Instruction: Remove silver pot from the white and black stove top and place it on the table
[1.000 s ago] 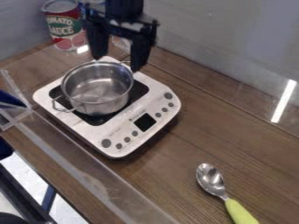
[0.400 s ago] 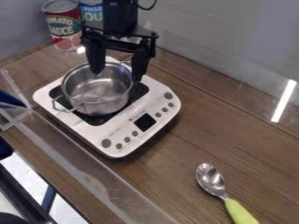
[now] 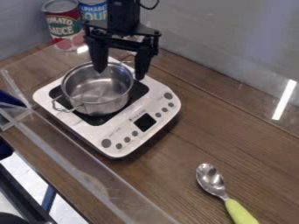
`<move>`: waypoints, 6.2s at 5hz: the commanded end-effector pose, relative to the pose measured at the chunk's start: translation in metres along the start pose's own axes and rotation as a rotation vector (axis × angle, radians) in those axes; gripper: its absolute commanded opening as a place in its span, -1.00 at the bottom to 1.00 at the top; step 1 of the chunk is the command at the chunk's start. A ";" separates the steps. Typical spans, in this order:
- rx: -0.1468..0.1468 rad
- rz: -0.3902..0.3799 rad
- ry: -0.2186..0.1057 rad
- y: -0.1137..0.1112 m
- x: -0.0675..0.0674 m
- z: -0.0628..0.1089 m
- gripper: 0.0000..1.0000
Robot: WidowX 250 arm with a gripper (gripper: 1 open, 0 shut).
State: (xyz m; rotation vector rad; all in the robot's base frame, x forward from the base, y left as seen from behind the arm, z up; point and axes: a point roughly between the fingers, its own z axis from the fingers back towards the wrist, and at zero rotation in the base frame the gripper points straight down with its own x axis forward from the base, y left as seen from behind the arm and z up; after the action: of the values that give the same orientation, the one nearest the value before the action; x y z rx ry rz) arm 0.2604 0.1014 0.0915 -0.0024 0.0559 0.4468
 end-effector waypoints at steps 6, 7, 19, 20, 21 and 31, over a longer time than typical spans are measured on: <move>0.001 0.154 -0.067 0.003 -0.006 0.000 1.00; -0.003 0.186 -0.063 -0.001 -0.001 0.004 1.00; -0.117 0.195 -0.054 -0.081 0.024 -0.013 -1.00; -0.138 0.178 -0.072 -0.102 0.024 -0.007 -1.00; -0.164 0.152 -0.085 -0.118 0.017 -0.014 -1.00; -0.151 0.169 -0.185 -0.182 -0.004 -0.024 1.00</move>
State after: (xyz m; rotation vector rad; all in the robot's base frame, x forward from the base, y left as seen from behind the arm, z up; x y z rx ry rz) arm 0.3297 -0.0686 0.0431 -0.0807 -0.0999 0.6183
